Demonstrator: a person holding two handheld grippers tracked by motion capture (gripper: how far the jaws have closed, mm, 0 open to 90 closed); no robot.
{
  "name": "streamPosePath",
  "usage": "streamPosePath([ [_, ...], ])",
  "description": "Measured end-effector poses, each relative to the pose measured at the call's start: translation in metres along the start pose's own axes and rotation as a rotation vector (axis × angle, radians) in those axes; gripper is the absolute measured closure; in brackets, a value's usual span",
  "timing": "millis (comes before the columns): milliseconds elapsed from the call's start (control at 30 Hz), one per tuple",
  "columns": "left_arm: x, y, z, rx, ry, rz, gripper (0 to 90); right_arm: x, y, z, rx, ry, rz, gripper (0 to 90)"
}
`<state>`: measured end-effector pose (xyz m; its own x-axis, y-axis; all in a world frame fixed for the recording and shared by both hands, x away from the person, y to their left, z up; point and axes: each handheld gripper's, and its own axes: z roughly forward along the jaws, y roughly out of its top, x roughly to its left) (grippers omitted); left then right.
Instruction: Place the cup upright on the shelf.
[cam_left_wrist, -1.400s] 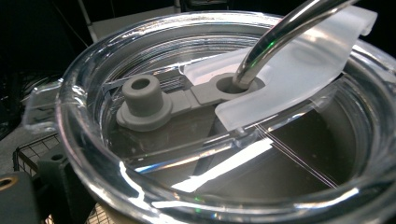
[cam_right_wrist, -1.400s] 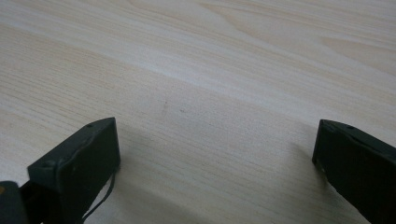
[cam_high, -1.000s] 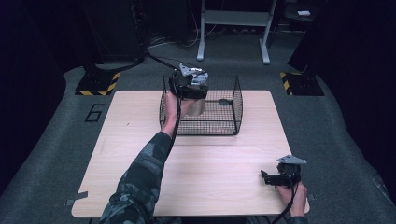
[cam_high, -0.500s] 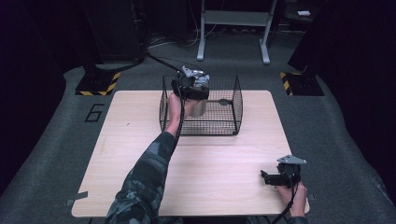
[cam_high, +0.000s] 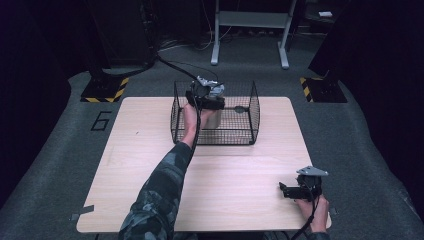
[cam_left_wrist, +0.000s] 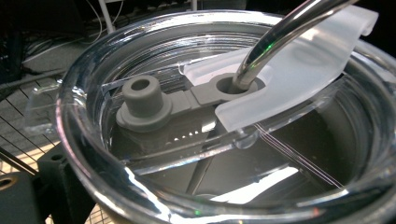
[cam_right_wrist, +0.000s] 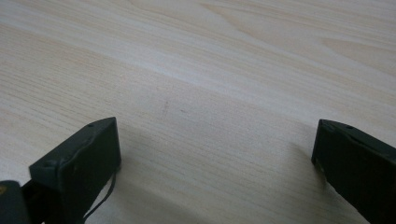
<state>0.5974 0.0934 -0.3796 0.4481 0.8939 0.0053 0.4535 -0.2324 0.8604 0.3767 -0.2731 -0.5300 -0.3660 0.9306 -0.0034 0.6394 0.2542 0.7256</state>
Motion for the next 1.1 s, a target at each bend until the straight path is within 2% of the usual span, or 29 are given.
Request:
streamPosePath([
  [133, 0.000, -0.006, 0.008, 0.017, -0.003, -0.015, 4.1, 0.000, 0.000, 0.000, 0.000, 0.002, -0.003, 0.8],
  [167, -0.001, -0.007, 0.011, 0.021, -0.006, -0.032, 4.1, 0.000, 0.000, 0.000, -0.001, 0.001, -0.003, 0.8],
  [267, -0.003, -0.013, 0.018, 0.042, -0.005, -0.027, 4.1, 0.000, 0.000, 0.000, 0.004, 0.002, 0.000, 0.9],
  [300, -0.004, -0.014, 0.020, 0.033, -0.003, -0.047, 4.1, 0.000, 0.000, 0.000, 0.006, 0.002, -0.004, 0.9],
  [367, -0.004, -0.016, 0.022, 0.040, -0.001, -0.038, 4.1, 0.000, 0.000, 0.000, 0.005, 0.002, -0.004, 0.9],
  [700, -0.008, -0.025, 0.031, 0.057, 0.016, -0.041, 4.0, 0.001, 0.000, 0.000, 0.005, 0.001, 0.006, 1.0],
  [833, -0.010, -0.027, 0.030, 0.050, 0.018, -0.030, 4.0, 0.001, 0.000, 0.000, 0.004, 0.001, 0.005, 1.1],
  [967, -0.011, -0.034, 0.027, 0.044, 0.013, 0.006, 3.9, 0.001, 0.000, -0.001, 0.009, 0.001, 0.007, 1.1],
  [1000, -0.012, -0.036, 0.026, 0.035, 0.013, -0.007, 3.8, 0.001, 0.000, -0.001, 0.006, 0.001, 0.003, 1.1],
  [1100, -0.010, -0.040, 0.023, 0.029, 0.010, 0.004, 3.7, 0.000, 0.000, -0.001, 0.009, 0.001, -0.002, 1.1],
])
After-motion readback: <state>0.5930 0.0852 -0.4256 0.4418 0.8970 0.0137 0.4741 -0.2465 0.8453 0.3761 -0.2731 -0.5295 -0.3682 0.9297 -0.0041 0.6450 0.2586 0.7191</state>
